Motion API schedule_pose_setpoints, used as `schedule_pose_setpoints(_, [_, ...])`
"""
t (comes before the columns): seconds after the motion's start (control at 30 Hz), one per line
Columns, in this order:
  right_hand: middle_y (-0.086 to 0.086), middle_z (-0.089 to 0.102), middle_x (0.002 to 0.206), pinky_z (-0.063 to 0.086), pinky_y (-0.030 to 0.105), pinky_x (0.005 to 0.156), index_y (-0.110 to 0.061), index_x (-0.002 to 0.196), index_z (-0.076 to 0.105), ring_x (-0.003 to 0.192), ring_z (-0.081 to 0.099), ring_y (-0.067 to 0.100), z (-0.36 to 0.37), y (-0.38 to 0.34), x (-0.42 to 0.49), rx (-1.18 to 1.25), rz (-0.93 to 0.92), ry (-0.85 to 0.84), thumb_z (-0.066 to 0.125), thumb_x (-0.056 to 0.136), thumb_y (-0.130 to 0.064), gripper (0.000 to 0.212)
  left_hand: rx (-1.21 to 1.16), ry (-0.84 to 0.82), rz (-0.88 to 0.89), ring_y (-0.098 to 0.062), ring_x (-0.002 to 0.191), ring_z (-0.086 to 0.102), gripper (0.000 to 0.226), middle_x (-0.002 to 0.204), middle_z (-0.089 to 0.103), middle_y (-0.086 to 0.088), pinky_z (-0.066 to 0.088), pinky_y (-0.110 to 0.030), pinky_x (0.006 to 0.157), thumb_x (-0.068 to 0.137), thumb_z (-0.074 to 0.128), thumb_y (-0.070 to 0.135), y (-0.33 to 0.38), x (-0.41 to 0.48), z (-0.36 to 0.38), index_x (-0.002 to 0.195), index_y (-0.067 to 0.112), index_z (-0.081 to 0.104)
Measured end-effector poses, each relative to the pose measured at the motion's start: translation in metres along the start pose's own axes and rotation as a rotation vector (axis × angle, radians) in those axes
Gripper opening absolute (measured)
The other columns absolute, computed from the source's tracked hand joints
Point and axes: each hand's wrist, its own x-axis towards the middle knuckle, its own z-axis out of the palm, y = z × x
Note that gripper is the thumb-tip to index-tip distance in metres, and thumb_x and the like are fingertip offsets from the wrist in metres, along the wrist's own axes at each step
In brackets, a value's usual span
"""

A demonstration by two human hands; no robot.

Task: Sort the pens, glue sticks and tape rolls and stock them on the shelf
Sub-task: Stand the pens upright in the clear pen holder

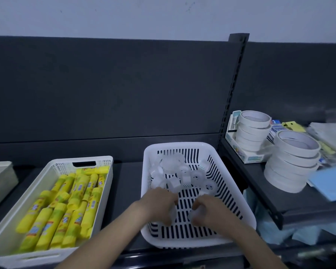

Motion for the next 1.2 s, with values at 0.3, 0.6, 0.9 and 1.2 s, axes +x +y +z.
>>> schedule_pose_setpoints(0.3, [-0.006, 0.057, 0.106, 0.045, 0.023, 0.087, -0.028, 0.089, 0.055, 0.096, 0.053, 0.008, -0.019, 0.003, -0.005, -0.195, -0.132, 0.094, 0.061, 0.085, -0.038, 0.013, 0.122, -0.105, 0.004, -0.017, 0.098, 0.057, 0.051, 0.109, 0.061, 0.005, 0.044, -0.028, 0.075, 0.075, 0.065, 0.031, -0.005, -0.005, 0.006, 0.123, 0.026, 0.048])
schedule_pose_setpoints(0.6, [0.001, 0.054, 0.110, 0.043, 0.025, 0.078, -0.014, 0.101, 0.062, 0.096, 0.055, 0.017, -0.026, 0.018, 0.008, -0.345, 0.011, 0.027, 0.053, 0.090, -0.031, 0.022, -0.025, 0.213, -0.159, -0.032, 0.126, 0.033, 0.046, 0.137, 0.037, -0.014, 0.037, -0.039, 0.100, 0.090, 0.044, 0.018, -0.007, 0.029, -0.010, 0.135, 0.014, 0.033])
schedule_pose_setpoints(0.9, [0.000, 0.058, 0.105, 0.047, 0.024, 0.081, -0.013, 0.106, 0.060, 0.093, 0.056, 0.013, -0.036, 0.000, 0.026, -0.252, -0.077, 0.253, 0.047, 0.094, -0.029, 0.024, -0.201, 0.374, -0.051, -0.020, 0.122, 0.045, 0.038, 0.133, 0.046, -0.002, 0.040, -0.030, 0.100, 0.097, 0.037, 0.016, -0.023, 0.018, -0.012, 0.134, 0.018, 0.044])
schedule_pose_setpoints(1.2, [-0.003, 0.043, 0.140, 0.037, 0.023, 0.104, -0.022, 0.139, 0.036, 0.125, 0.045, 0.011, -0.014, -0.028, 0.024, -0.265, -0.181, 0.179, 0.042, 0.096, -0.038, 0.046, -0.191, 0.566, -0.207, -0.022, 0.120, 0.044, 0.037, 0.124, 0.052, -0.001, 0.034, -0.027, 0.101, 0.093, 0.041, 0.021, -0.049, -0.029, 0.001, 0.129, 0.023, 0.049])
